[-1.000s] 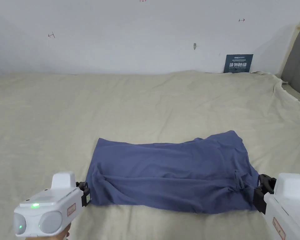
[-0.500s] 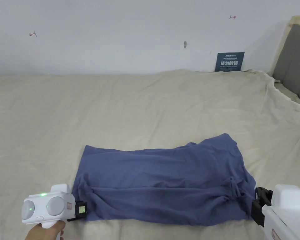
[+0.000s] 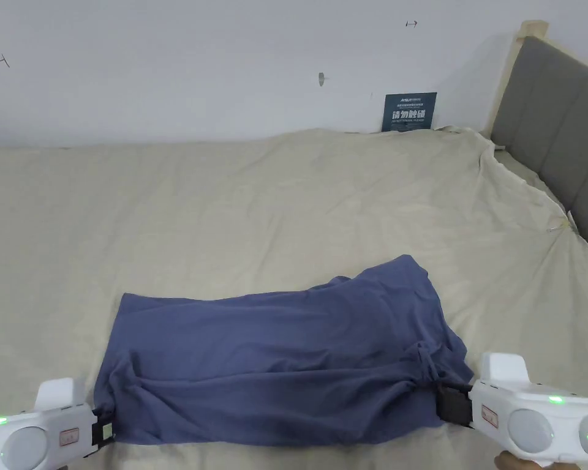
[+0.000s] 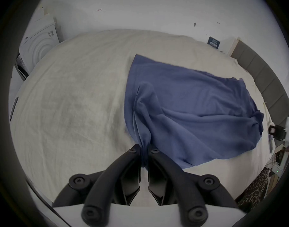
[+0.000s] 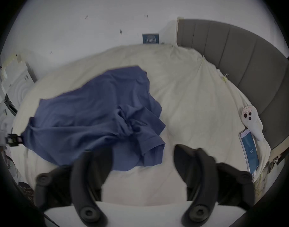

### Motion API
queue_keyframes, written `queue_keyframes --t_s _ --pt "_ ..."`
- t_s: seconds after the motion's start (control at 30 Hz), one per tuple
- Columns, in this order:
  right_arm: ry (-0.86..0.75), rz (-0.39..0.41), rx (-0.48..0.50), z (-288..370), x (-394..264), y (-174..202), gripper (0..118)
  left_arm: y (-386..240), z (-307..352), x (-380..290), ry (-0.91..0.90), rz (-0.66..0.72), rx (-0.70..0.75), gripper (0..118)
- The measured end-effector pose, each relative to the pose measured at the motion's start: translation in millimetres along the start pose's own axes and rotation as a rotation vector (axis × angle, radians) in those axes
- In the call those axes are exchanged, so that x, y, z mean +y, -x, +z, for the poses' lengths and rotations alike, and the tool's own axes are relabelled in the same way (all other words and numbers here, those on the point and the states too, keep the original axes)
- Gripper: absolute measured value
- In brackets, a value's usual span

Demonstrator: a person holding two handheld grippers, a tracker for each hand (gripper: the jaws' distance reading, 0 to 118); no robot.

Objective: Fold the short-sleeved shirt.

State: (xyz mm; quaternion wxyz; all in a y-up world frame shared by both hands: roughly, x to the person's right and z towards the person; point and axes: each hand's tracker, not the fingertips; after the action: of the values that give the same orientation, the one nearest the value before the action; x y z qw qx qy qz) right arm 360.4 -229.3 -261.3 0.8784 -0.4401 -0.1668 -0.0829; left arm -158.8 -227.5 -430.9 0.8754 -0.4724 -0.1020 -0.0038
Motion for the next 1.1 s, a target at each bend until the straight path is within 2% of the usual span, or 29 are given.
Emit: queue_keyframes --t_s 0.1,0.2,0.27,0.3,0.33,0.37,0.4,0.5,0.73,0.77,0.93,1.1 --pt "0.068 0.019 -0.019 -30 4 -2 88 2 5 4 -0.015 0.010 -0.014 5" --pt "0.121 0.003 -0.012 -52 3 -3 76 1 4 4 -0.017 0.015 -0.015 5" --pt "0.141 -0.018 0.024 -66 -1 -10 49 1 2 2 -0.015 0.016 -0.014 5" --pt "0.141 -0.070 0.060 -65 -2 -12 43 2 0 1 -0.012 0.018 -0.014 5" --pt "0.125 -0.086 0.067 -62 -2 -13 24 2 -1 -1 -0.009 0.021 -0.013 5" --pt "0.108 -0.062 0.054 -58 -4 -14 8 3 -1 -3 -0.008 0.024 -0.011 5" --pt "0.081 -0.031 0.043 -53 -4 -15 8 5 -2 -4 -0.006 0.029 -0.010 5" --pt "0.041 -0.042 0.077 -33 -6 -23 7 11 1 -9 -0.009 0.062 -0.015 5" --pt "-0.053 -0.057 0.084 17 -15 -50 7 30 26 -24 -0.028 0.129 -0.025 5" --pt "-0.052 -0.061 0.084 37 -20 -39 7 32 30 -27 -0.029 0.131 -0.025 5" --pt "-0.009 -0.085 0.088 62 -57 -35 7 42 54 -65 -0.029 0.166 -0.032 5" --pt "0.070 -0.109 0.059 48 -95 -37 7 45 47 -104 0.036 0.163 0.001 5"
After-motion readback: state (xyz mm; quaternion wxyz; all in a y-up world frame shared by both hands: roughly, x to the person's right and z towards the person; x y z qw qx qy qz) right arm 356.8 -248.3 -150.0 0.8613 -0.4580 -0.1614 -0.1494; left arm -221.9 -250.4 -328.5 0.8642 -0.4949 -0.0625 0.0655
